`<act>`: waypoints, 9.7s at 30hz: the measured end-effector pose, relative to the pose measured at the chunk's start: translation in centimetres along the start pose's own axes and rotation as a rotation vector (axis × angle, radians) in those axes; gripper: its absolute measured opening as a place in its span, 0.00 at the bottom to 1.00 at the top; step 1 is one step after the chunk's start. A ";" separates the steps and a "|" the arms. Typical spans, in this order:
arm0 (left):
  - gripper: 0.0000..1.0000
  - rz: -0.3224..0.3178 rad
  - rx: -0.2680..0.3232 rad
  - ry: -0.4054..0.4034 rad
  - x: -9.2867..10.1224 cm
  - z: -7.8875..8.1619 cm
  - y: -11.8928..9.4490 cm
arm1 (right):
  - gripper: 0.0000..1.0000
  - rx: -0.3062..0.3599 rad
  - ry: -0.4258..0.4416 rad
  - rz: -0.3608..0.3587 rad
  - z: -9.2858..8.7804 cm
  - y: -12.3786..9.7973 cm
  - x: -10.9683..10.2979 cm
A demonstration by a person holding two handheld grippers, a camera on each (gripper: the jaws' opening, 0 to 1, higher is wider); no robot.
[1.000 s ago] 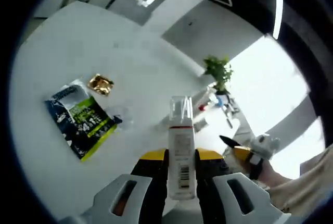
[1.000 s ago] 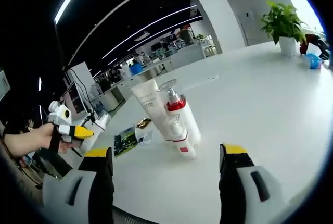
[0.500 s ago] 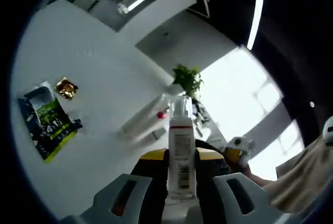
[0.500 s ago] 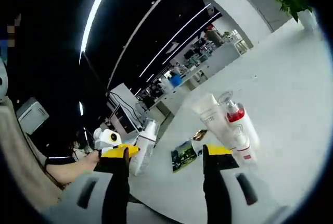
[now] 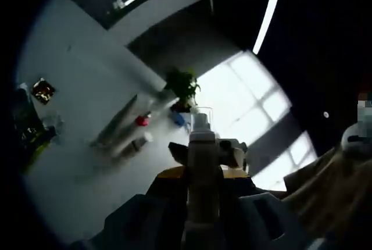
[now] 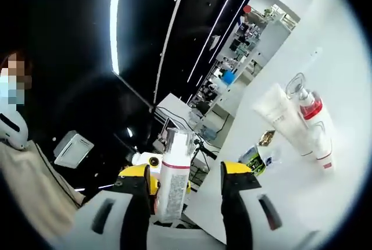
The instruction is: Arrange the skincare products in the storage area until every visible bottle or jar stands upright without overlapping.
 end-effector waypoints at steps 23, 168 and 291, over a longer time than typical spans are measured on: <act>0.23 0.254 -0.122 0.334 -1.4 -4.3 3.9 | 0.20 -0.118 -0.274 -0.154 0.5 -2.8 1.1; 0.17 0.154 -0.482 0.923 -10.5 -9.3 6.1 | 0.21 -0.366 -0.950 -0.240 -1.3 -4.3 5.2; 0.30 0.006 -0.716 1.036 -19.2 -5.3 9.3 | 0.76 -0.395 -0.775 -0.427 -1.9 -8.8 10.5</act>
Point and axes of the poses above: the point that each gripper's makers call its tool centre point, and the gripper's own axes: y roughly forward along the fingers, x roughly to its right, z roughly out of its top, the point moved 3 cm from there along -y, roughly backward along the fingers, and after that the axes turned 13 degrees about x, right-handed, at the moved point
